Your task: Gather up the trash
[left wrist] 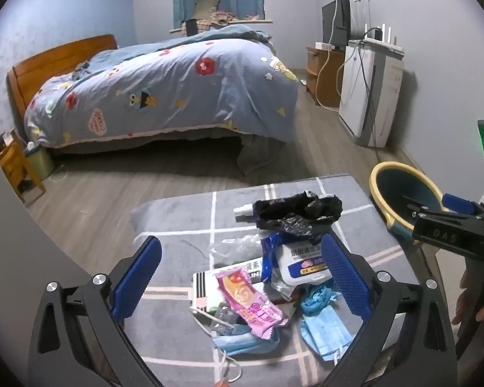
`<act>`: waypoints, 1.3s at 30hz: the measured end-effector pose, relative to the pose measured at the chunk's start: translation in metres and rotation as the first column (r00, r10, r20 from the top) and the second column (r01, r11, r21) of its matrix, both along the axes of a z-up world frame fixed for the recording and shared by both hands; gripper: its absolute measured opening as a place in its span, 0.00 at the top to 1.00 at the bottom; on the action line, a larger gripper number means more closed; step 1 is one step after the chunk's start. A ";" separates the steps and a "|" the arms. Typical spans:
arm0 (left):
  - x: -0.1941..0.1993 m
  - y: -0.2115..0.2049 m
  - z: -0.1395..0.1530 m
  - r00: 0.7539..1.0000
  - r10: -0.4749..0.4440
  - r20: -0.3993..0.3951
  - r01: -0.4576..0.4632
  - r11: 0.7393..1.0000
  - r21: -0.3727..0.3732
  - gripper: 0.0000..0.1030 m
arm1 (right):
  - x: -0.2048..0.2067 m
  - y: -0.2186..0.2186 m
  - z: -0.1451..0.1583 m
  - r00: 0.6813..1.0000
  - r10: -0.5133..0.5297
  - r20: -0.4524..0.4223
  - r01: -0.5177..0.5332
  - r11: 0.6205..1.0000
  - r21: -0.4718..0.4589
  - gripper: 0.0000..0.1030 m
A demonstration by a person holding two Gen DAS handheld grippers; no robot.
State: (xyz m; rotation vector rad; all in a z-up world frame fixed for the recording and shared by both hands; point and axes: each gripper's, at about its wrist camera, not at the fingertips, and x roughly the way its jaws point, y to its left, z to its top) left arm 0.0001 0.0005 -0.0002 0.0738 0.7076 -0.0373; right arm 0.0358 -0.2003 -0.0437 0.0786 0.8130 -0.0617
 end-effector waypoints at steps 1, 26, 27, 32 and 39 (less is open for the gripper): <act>0.000 0.000 0.000 1.000 0.002 -0.002 -0.002 1.000 0.003 0.05 | 0.000 0.000 0.000 1.000 0.001 -0.001 -0.001 1.000 0.002 0.05; 0.000 0.008 0.003 1.000 0.011 -0.003 -0.011 1.000 -0.018 0.05 | 0.000 0.000 -0.012 1.000 -0.003 -0.016 0.003 1.000 -0.002 0.05; 0.000 0.008 0.003 1.000 0.010 -0.004 -0.010 1.000 -0.018 0.05 | 0.000 0.000 -0.013 1.000 -0.005 -0.018 0.005 1.000 -0.001 0.05; 0.000 0.008 0.003 1.000 0.009 -0.004 -0.009 1.000 -0.016 0.05 | 0.001 -0.003 -0.013 0.999 -0.014 -0.035 0.014 1.000 0.011 0.05; 0.003 0.008 0.000 1.000 0.013 -0.005 -0.013 1.000 -0.016 0.05 | 0.001 -0.003 -0.015 0.999 -0.012 -0.045 0.012 1.000 0.016 0.05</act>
